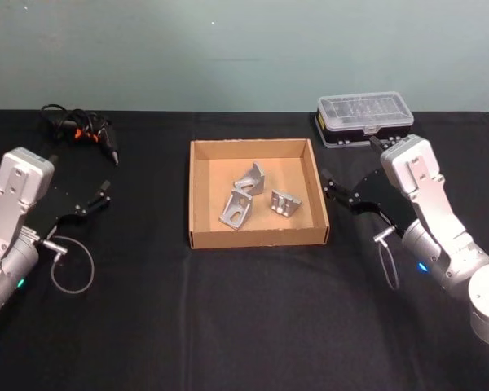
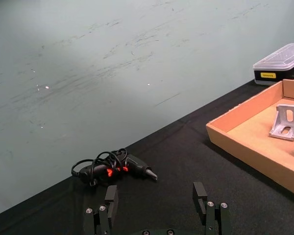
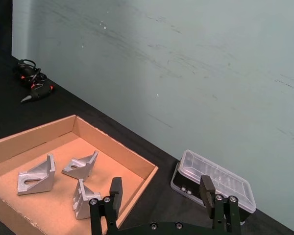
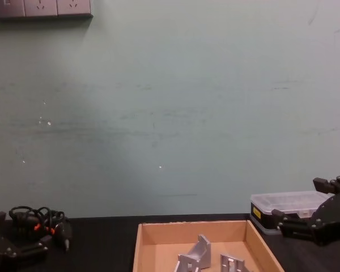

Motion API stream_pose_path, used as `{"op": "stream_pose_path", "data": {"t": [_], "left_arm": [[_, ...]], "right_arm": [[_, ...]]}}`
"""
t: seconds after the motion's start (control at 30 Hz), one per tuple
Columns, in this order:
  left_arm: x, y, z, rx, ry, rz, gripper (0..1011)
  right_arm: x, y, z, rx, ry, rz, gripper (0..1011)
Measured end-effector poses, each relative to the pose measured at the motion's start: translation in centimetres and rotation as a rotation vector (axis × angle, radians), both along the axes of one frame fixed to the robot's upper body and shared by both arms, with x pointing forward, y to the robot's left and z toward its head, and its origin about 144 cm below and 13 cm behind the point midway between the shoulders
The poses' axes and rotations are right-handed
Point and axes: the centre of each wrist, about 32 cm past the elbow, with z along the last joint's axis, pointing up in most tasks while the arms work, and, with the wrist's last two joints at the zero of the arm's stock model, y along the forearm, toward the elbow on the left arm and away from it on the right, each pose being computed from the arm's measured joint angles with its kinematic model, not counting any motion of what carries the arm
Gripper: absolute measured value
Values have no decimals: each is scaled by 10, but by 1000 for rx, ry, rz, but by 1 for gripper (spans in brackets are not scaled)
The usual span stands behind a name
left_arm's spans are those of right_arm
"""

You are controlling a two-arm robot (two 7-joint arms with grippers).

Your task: Use one hand to pick up the angle iron from the table and place it into the box.

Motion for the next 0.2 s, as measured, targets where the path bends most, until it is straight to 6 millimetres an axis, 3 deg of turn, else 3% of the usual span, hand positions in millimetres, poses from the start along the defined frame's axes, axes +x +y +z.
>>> {"op": "stream_pose_path", "data": {"t": [0.2], "left_arm": [[0, 0, 0, 0, 0, 0, 1000]], "right_arm": [[0, 0, 0, -1, 0, 0, 1002]]}}
